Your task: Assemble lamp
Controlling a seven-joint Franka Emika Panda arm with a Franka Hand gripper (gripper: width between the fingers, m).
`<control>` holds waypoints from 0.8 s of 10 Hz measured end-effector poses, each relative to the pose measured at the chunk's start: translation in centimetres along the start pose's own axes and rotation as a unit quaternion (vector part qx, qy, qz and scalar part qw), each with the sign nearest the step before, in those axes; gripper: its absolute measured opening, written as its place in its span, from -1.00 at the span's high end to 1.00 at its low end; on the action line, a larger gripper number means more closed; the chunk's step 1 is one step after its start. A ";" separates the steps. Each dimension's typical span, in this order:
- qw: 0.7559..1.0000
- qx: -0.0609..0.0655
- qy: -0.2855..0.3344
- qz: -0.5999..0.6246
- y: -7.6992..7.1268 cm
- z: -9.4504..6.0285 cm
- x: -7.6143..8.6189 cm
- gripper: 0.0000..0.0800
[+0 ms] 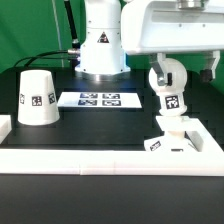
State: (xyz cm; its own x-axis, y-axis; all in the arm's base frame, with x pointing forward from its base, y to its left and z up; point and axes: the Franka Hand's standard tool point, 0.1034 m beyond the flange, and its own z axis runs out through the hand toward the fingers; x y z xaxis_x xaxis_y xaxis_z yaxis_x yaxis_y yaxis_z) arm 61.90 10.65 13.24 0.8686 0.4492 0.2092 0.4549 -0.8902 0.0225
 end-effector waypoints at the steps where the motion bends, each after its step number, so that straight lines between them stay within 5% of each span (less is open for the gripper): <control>1: 1.000 0.006 -0.020 -0.001 0.0 -0.2 0.1 -0.75; 8: 1.000 0.006 -0.024 -0.010 1.0 -0.1 -0.1 -0.75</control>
Offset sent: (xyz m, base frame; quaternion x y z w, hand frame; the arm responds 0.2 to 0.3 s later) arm 0.0047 -0.0170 -0.0028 -0.0085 0.0242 -0.0377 0.9990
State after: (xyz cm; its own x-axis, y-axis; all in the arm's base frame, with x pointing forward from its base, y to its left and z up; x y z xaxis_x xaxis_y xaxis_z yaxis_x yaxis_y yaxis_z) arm 62.25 9.73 13.32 0.8677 0.4703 0.1608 0.4745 -0.8802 0.0136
